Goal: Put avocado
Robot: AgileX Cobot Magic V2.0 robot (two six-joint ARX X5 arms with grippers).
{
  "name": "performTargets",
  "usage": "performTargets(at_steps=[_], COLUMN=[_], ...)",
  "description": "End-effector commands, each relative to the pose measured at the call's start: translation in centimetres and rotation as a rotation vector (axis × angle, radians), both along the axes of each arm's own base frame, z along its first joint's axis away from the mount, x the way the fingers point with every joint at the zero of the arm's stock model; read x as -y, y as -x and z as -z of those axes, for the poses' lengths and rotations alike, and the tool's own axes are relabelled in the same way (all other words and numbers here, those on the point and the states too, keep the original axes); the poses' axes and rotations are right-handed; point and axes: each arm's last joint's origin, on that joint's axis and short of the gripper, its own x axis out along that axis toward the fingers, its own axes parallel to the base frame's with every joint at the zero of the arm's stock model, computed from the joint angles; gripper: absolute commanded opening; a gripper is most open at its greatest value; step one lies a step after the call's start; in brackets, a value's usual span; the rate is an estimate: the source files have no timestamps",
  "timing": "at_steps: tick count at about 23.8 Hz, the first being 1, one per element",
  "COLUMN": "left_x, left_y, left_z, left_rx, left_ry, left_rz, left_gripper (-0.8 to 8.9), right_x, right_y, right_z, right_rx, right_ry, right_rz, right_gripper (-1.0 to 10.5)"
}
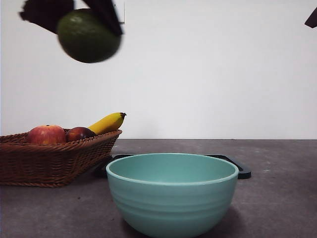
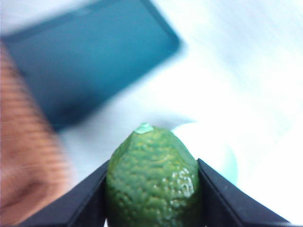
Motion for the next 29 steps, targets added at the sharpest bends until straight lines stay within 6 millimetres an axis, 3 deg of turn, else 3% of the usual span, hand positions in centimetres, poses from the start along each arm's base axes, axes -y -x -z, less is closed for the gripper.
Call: performTargets(at_steps=[1, 7, 14, 20, 25, 29], left_x=[2.3, 6.6, 11.1, 12.3, 12.5, 12.6], left_y=[0.1, 0.2, -0.2, -0.1, 0.1, 0.4], left_z=[0.9, 4.0, 9.8, 12.6, 13.0, 13.0], left_rx=[-0.015, -0.056, -0.093, -0.091, -0.099, -0.104], left_ry=[-0.003, -0.054, -0.188, -0.294, -0.307, -0.315], left_rz=[0.064, 0.164, 0.217, 0.233, 0.241, 0.248], left_gripper=[1.83, 1.83, 1.83, 1.84, 1.88, 2.99], right_x=[-0.1, -0.1, -0.1, -0.1, -0.1, -0.1], right_y=[-0.1, -0.1, -0.1, -0.1, -0.1, -0.1], right_z=[-0.6, -0.5, -0.5, -0.6, -0.6, -0.6], right_rx=[0.014, 0.012, 0.01, 0.011, 0.011, 0.011], right_ry=[-0.011, -0.01, -0.011, -0.011, -0.011, -0.011], right_rz=[0.0, 0.004, 0.006, 0.006, 0.006, 0.006], right_gripper=[3.9, 3.9, 3.9, 3.9, 3.9, 3.9])
